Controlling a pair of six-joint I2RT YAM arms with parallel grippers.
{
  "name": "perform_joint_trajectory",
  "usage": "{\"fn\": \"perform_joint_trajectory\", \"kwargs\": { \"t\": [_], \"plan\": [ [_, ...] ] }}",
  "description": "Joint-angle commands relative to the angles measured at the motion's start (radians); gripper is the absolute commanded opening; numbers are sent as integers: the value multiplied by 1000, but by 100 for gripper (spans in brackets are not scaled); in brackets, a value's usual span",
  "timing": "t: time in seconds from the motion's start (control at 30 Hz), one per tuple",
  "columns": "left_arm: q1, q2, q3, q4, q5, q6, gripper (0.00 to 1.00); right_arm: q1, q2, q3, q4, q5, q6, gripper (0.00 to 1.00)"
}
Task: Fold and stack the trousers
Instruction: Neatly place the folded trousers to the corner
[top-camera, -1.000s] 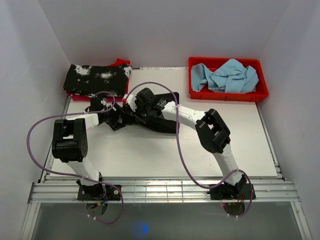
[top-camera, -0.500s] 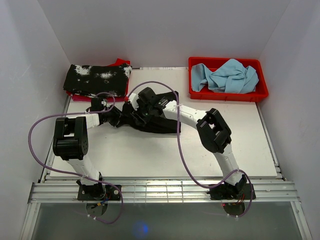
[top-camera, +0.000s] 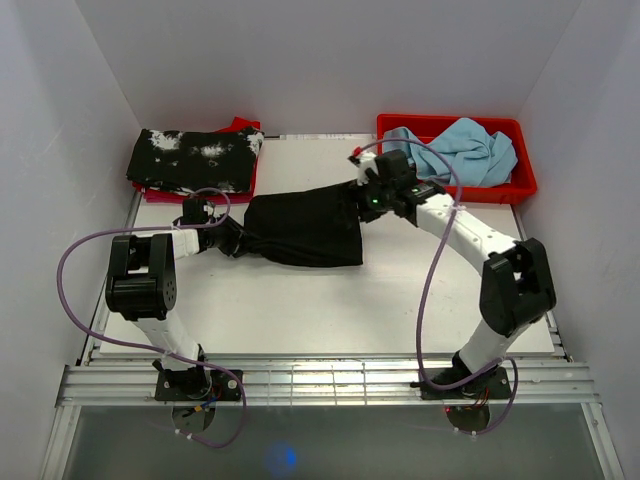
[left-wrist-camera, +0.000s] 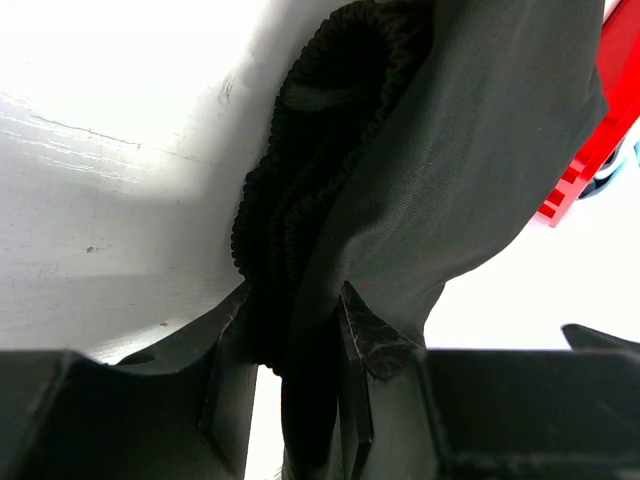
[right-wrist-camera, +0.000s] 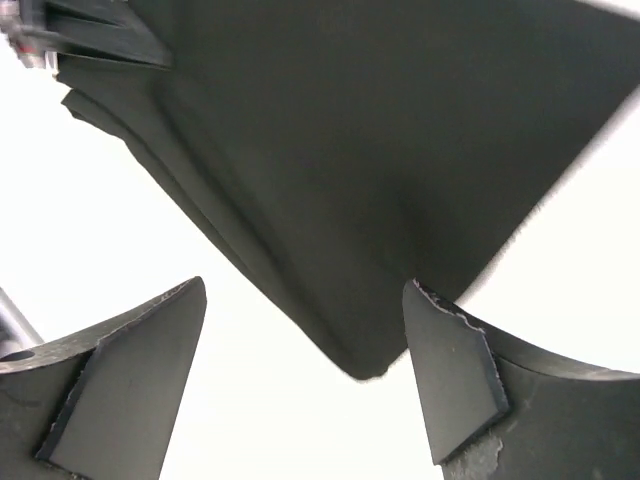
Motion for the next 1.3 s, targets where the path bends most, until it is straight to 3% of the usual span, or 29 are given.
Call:
{"fn": "perform_joint_trajectory", "kwargs": {
  "t": [0.0,0.17,0.37,0.63,0.8,0.9,1.0,1.03,1.1,1.27],
  "plan": [
    [-18,-16,-1,-28,-11,1,0,-108,-67,-199,1,-106,212,85],
    [-51,-31,-14,-16,-11,19,0,-218,-103,-385,67,-125,376,76],
    [-58,-58,-47,-1,-12,46,0,-232,-83,-528,277,-218,550,81],
    [-58,-85,-66,-14,-37,72,0,-237,26,-476,329,-204,595,80],
    [-59,-76,-55,-21,-42,81,0,-237,74,-452,331,-192,578,74],
    [-59,-70,-38,-34,-58,99,0,-228,75,-453,331,-174,576,64],
    [-67,-65,9,-82,-100,162,0,-211,57,-442,316,-183,570,41],
    [-71,-65,37,-94,-109,180,0,-199,51,-436,312,-186,567,24],
    [-81,-70,61,-135,-132,217,0,-188,34,-410,290,-166,564,8],
    [-142,-111,138,-211,-216,397,0,-168,6,-338,251,-120,507,8]
  ]
}}
